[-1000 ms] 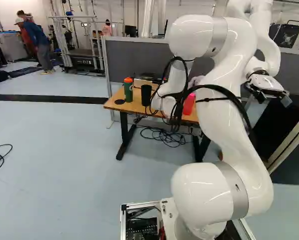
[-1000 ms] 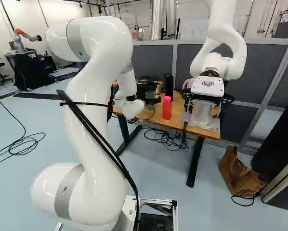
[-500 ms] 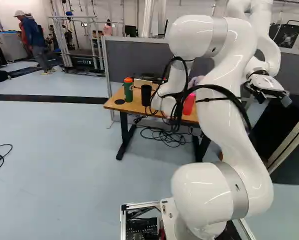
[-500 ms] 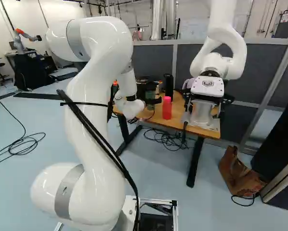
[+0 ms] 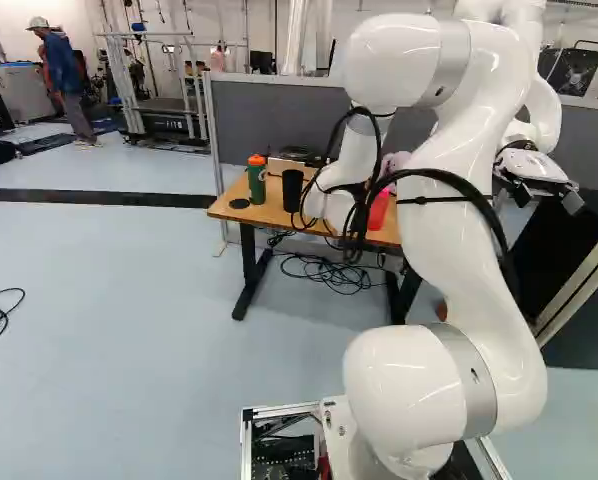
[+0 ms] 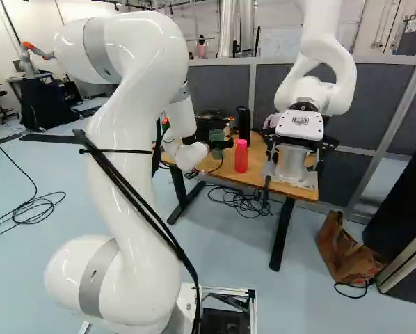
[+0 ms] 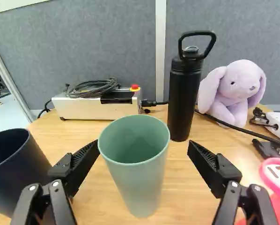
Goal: Place the green cup on the table
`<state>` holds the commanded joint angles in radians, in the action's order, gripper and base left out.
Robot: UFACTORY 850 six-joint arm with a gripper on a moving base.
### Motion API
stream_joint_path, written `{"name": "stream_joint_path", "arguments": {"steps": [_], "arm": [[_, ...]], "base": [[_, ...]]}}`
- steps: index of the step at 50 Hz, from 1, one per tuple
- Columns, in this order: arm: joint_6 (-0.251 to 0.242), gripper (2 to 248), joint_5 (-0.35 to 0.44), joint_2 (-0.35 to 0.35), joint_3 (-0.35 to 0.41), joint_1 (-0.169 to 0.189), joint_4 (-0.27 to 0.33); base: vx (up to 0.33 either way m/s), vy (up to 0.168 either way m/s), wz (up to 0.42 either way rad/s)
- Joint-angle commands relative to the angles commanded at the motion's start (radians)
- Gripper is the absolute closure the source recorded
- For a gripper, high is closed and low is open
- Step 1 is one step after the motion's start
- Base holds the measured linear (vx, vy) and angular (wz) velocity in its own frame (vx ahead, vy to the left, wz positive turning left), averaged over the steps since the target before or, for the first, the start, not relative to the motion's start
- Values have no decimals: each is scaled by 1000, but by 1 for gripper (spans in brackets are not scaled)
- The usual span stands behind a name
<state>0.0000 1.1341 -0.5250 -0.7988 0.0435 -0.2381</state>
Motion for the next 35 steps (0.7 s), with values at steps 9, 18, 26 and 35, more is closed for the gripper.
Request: {"name": "stream_joint_path", "arguments": {"steps": [9, 18, 26, 35], "arm": [[0, 3, 0, 59, 55, 1, 0], [0, 3, 0, 114, 109, -5, 0], [0, 3, 0, 153, 156, -12, 0], [0, 3, 0, 195, 208, -21, 0]], "base": [[0, 0, 0], [0, 0, 0], [0, 0, 0], [0, 0, 0]]}}
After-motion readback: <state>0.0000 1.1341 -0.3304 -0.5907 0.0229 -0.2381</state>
